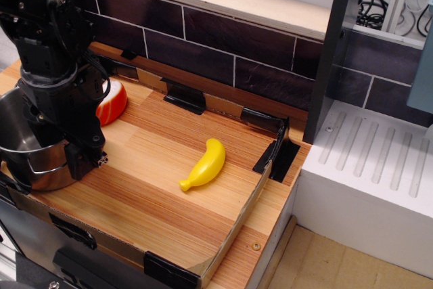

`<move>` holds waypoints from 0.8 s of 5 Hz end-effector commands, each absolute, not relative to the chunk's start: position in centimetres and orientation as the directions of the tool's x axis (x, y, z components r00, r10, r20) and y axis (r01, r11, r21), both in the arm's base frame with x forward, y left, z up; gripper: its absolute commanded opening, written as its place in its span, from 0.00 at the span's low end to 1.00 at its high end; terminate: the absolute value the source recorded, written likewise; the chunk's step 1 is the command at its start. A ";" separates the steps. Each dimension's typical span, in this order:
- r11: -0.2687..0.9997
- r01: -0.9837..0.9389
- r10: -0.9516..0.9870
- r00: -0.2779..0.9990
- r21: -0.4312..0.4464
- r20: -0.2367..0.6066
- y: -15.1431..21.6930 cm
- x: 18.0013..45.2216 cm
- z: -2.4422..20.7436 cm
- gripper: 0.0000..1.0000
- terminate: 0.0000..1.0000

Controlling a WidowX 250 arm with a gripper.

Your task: Topple metal pot

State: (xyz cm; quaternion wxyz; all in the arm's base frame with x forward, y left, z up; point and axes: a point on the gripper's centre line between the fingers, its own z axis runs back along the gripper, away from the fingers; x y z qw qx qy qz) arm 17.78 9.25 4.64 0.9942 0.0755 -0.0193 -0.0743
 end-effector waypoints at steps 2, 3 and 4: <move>0.990 0.136 -0.137 0.990 0.047 0.031 9.5 19.5 7.0 0.00 0.00; 0.988 0.156 -0.156 0.988 0.004 0.021 9.3 19.5 7.2 0.00 0.00; 0.985 0.165 -0.164 0.986 -0.048 0.022 9.2 19.8 7.5 0.00 0.00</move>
